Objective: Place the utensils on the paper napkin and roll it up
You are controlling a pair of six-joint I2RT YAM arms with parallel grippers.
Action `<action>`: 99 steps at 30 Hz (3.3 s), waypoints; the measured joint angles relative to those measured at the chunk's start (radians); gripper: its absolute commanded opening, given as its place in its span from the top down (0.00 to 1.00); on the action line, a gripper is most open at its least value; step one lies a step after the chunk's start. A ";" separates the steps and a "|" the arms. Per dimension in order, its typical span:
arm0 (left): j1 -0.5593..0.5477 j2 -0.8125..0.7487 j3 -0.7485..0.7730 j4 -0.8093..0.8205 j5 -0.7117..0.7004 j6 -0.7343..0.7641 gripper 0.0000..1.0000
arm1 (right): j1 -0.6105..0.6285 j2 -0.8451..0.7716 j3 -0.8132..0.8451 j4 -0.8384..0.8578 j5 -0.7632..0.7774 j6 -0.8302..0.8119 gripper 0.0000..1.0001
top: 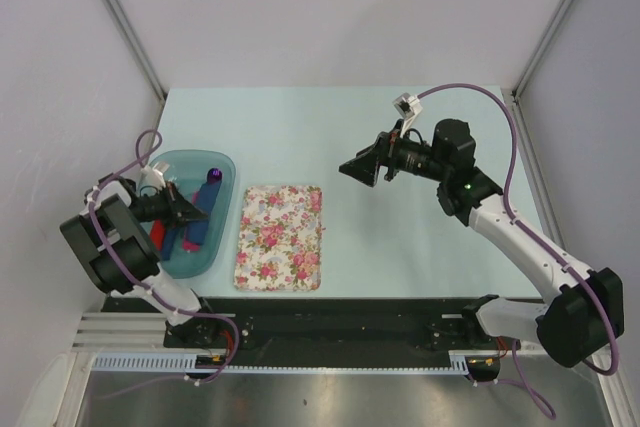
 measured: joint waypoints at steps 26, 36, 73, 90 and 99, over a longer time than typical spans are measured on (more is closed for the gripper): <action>0.102 0.208 0.147 -0.050 -0.057 0.086 1.00 | -0.010 0.039 0.000 -0.014 -0.026 0.000 0.00; 0.131 0.274 0.166 -0.043 -0.069 0.085 1.00 | -0.013 0.043 0.000 -0.015 -0.043 0.001 0.00; 0.130 0.187 0.160 0.053 -0.219 0.056 0.56 | -0.019 0.072 0.000 -0.015 -0.055 0.028 0.00; 0.131 -0.024 0.081 0.153 -0.286 0.016 0.22 | -0.019 0.074 0.000 -0.012 -0.061 0.038 0.00; 0.124 -0.207 0.060 0.203 -0.301 -0.056 0.00 | -0.039 0.064 0.000 -0.021 -0.062 0.027 0.00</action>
